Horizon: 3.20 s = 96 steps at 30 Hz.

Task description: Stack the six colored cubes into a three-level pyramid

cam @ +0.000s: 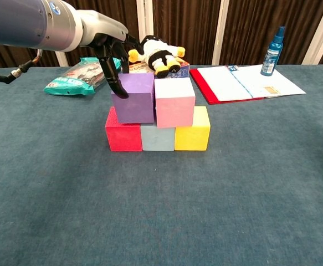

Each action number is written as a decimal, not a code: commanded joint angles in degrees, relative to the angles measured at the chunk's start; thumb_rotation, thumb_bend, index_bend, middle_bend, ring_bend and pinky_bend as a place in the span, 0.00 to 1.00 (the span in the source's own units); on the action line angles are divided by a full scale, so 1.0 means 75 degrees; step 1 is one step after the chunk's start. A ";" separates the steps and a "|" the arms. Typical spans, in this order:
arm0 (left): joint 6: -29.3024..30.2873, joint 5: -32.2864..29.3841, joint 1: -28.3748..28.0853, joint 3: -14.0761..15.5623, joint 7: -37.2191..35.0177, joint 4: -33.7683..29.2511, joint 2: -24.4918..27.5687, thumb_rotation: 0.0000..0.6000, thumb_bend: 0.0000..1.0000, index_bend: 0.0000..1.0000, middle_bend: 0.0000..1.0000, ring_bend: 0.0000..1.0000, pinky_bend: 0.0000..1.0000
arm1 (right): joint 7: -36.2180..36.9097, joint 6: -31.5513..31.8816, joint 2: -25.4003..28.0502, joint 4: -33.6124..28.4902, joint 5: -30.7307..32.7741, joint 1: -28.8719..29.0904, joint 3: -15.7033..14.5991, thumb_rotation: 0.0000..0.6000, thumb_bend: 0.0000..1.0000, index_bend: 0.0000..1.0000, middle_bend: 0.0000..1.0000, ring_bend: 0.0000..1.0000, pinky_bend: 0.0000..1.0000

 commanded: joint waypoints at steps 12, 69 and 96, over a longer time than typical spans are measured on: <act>-0.0024 0.0050 -0.0047 -0.0021 -0.0122 0.0059 -0.0045 1.00 0.27 0.03 0.38 0.02 0.00 | 0.0004 -0.0036 -0.0018 0.0006 -0.0002 0.0016 -0.0035 1.00 0.36 0.00 0.00 0.00 0.00; -0.0371 0.0207 -0.0075 0.0168 -0.0366 0.0017 0.0219 1.00 0.27 0.03 0.38 0.02 0.00 | 0.0087 -0.0062 -0.0038 -0.0010 0.0032 0.0029 -0.0047 1.00 0.36 0.00 0.00 0.00 0.00; -0.0282 0.0003 -0.0258 0.0252 -0.0307 0.0142 -0.0005 1.00 0.27 0.03 0.38 0.02 0.00 | 0.0127 -0.0073 -0.0035 -0.0018 0.0085 0.0031 -0.0030 1.00 0.36 0.00 0.00 0.00 0.00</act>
